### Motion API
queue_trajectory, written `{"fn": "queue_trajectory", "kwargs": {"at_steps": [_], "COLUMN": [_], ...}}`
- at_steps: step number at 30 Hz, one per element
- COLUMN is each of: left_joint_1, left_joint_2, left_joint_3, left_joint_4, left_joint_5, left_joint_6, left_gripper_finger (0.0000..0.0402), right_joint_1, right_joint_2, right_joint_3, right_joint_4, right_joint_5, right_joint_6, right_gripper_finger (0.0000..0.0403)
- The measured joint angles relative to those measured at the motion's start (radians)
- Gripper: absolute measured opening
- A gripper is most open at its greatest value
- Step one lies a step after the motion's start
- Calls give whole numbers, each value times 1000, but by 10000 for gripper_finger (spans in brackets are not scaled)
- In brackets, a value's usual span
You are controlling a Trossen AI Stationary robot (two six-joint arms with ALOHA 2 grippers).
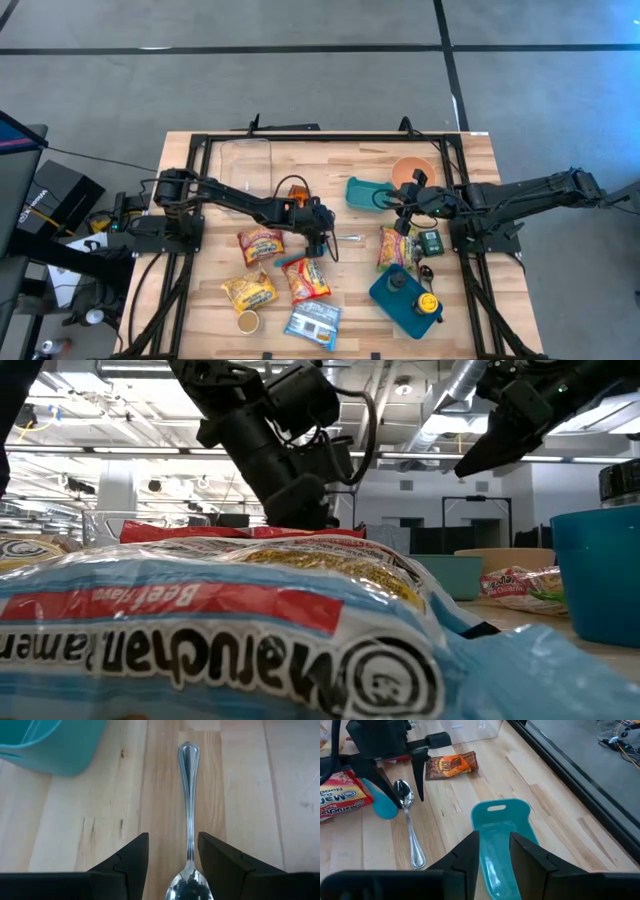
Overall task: Pick & Place Food Item
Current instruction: Put the silver spoon into the green bin
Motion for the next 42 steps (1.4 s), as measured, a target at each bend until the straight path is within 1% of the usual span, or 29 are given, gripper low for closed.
{"fn": "queue_trajectory", "kwargs": {"at_steps": [7, 13, 17, 26, 29, 34, 39, 42], "left_joint_1": [-11, -17, -17, -19, -19, -17, -13, -12], "left_joint_2": [0, 39, 68, 70, 70, 69, 69, 69], "left_joint_3": [0, 2, 0, 0, 0, 0, 0, 0], "left_joint_4": [0, 51, 42, 31, 13, 3, -1, -3], "left_joint_5": [2, 2, -4, -4, -3, 37, 46, 48], "left_joint_6": [0, 0, 0, -2, -24, -33, -56, -56], "left_gripper_finger": [163, 163, 163, 163, 163, 163, 162, 151], "right_joint_1": [0, 0, 0, 0, 0, 0, 0, 0], "right_joint_2": [0, 0, 0, 0, 0, 0, 0, 0], "right_joint_3": [0, 0, 0, 0, 0, 0, 0, 0], "right_joint_4": [0, 2, 1, 3, 3, 3, 3, 3], "right_joint_5": [0, 0, -1, -1, -1, -1, -1, -1], "right_joint_6": [0, 0, 0, 0, 0, 0, 0, 0], "right_gripper_finger": [101, 101, 101, 101, 101, 101, 101, 101]}}
